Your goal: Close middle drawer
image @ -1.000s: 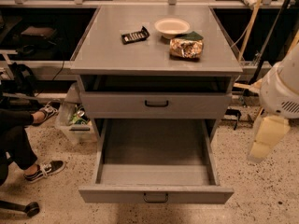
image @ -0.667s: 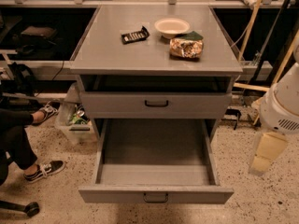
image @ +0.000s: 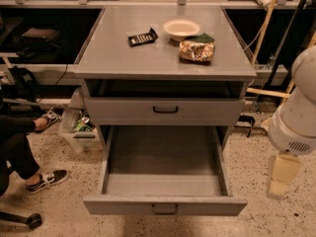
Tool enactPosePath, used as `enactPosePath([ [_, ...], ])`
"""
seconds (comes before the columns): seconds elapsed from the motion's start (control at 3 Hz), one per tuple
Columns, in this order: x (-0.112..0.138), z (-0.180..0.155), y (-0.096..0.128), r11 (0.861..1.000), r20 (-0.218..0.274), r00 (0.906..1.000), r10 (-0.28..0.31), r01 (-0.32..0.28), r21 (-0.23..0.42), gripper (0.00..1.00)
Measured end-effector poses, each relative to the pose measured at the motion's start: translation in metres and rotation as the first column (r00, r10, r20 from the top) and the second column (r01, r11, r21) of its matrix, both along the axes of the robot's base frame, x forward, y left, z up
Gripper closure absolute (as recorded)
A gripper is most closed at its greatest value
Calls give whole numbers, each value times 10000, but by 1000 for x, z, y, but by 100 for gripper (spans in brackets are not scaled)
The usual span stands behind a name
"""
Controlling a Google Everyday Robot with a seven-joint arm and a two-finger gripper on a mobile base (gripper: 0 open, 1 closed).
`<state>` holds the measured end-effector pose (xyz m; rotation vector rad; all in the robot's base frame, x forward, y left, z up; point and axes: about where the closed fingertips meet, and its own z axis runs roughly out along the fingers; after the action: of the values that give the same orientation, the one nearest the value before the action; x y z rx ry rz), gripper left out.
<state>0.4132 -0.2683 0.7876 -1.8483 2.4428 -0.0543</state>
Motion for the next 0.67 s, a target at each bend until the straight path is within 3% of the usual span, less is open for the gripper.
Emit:
enactPosePath([
  [0.33,-26,-73,-19,9926,-1227,9850,1214,-1214,76,0],
  [0.67,-48,-138,-39,9671,-1968,9475,2519,-2391,863,0],
])
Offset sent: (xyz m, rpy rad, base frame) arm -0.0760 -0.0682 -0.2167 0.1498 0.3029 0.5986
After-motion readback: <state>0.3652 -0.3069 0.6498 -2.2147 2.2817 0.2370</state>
